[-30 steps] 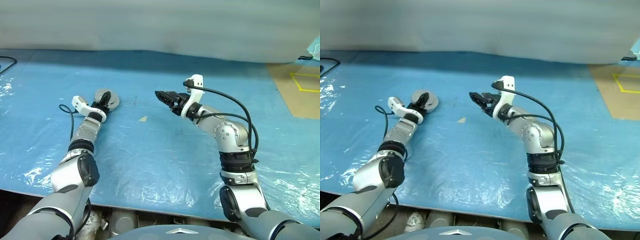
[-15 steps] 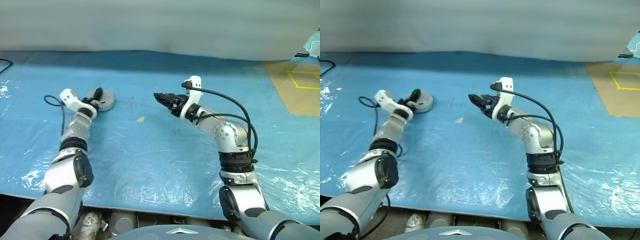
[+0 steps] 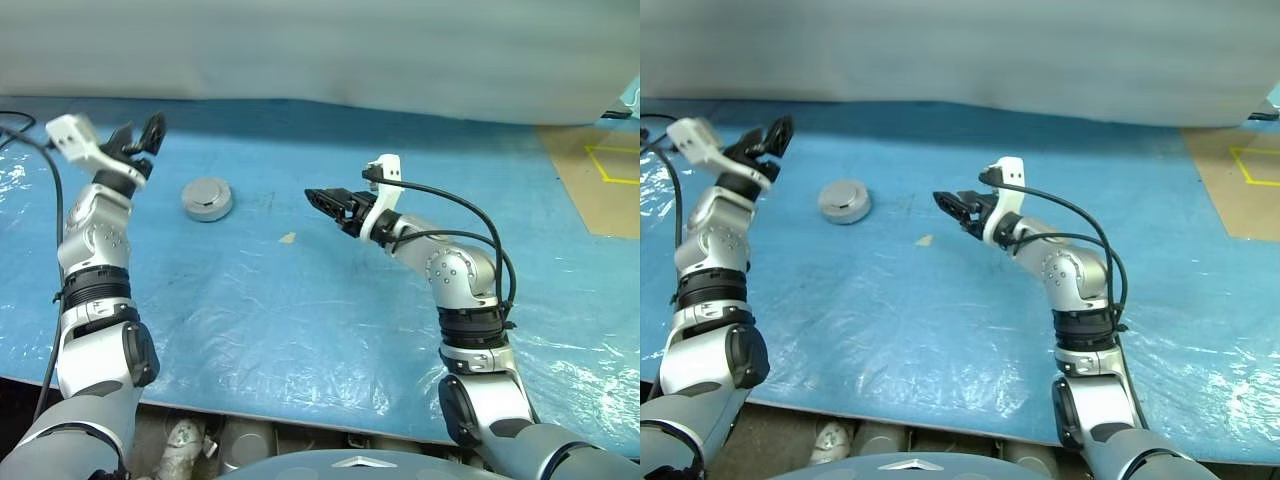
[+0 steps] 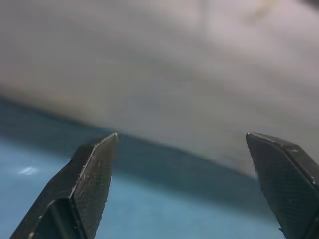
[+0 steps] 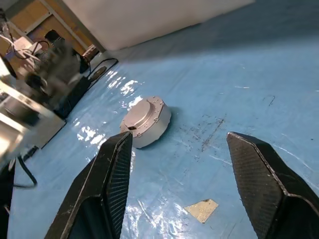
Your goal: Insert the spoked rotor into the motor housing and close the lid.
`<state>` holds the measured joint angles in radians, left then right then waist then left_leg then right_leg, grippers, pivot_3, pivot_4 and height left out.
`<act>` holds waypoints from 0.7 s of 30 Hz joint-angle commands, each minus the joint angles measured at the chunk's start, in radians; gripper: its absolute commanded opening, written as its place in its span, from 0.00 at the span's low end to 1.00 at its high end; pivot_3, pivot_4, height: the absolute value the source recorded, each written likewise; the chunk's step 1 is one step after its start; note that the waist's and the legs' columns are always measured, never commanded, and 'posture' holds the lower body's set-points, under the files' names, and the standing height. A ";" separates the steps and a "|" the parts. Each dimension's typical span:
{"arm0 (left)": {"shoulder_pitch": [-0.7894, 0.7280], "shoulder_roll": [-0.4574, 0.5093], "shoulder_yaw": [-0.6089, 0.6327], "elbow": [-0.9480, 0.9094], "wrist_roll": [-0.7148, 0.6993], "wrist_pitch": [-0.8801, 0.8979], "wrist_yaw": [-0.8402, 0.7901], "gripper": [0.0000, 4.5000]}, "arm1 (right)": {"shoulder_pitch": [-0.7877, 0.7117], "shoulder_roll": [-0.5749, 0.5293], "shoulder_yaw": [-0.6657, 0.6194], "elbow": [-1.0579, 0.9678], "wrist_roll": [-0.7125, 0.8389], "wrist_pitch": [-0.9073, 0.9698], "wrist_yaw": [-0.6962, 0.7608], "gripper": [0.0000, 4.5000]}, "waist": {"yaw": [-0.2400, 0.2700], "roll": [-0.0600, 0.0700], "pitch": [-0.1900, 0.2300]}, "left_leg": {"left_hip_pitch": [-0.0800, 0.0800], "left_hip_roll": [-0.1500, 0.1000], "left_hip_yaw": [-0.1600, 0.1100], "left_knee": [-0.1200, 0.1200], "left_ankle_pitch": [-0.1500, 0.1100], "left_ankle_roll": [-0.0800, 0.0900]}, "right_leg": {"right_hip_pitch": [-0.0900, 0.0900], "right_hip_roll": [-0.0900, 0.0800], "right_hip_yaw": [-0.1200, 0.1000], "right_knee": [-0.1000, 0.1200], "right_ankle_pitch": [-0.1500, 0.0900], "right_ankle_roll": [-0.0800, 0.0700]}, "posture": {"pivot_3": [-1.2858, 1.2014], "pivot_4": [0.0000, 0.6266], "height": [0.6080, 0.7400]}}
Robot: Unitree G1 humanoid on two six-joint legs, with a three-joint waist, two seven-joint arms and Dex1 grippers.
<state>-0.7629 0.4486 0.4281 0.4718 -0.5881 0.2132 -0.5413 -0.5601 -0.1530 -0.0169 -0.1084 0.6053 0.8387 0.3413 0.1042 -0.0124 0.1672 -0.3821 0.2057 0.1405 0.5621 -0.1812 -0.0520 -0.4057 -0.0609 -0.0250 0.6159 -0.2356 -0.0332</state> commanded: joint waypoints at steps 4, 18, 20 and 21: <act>0.136 -0.066 -0.226 -0.357 -0.001 0.114 -0.122 0.96 | 0.096 -0.077 0.060 -0.132 -0.177 -0.190 -0.012 0.70 | -0.013 0.003 0.002 | 0.001 0.001 0.001 -0.001 0.000 0.000 | -0.001 0.002 0.000 0.000 0.000 0.000 | 0.52 0.24 1.00; 0.379 -0.190 -0.508 -0.420 0.201 -0.027 -0.199 0.96 | 0.348 -0.114 0.048 -0.211 -0.403 -0.276 -0.153 0.70 | -0.021 0.006 0.003 | 0.003 0.001 0.002 -0.001 0.000 0.000 | -0.001 0.003 0.004 -0.001 0.000 0.000 | 0.52 0.24 1.00; 0.377 -0.187 -0.515 -0.392 0.239 -0.081 -0.206 0.96 | 0.349 -0.114 0.046 -0.216 -0.418 -0.282 -0.158 0.70 | -0.025 0.006 0.003 | 0.005 0.001 0.005 0.000 0.000 0.000 | 0.000 0.003 0.006 -0.001 0.000 0.000 | 0.52 0.24 1.00; 0.376 -0.186 -0.517 -0.376 0.254 -0.102 -0.210 0.96 | 0.350 -0.116 0.045 -0.220 -0.422 -0.282 -0.158 0.70 | -0.025 0.006 0.003 | 0.006 0.001 0.005 0.000 0.000 0.000 | 0.000 0.002 0.006 -0.001 0.000 0.000 | 0.52 0.24 1.00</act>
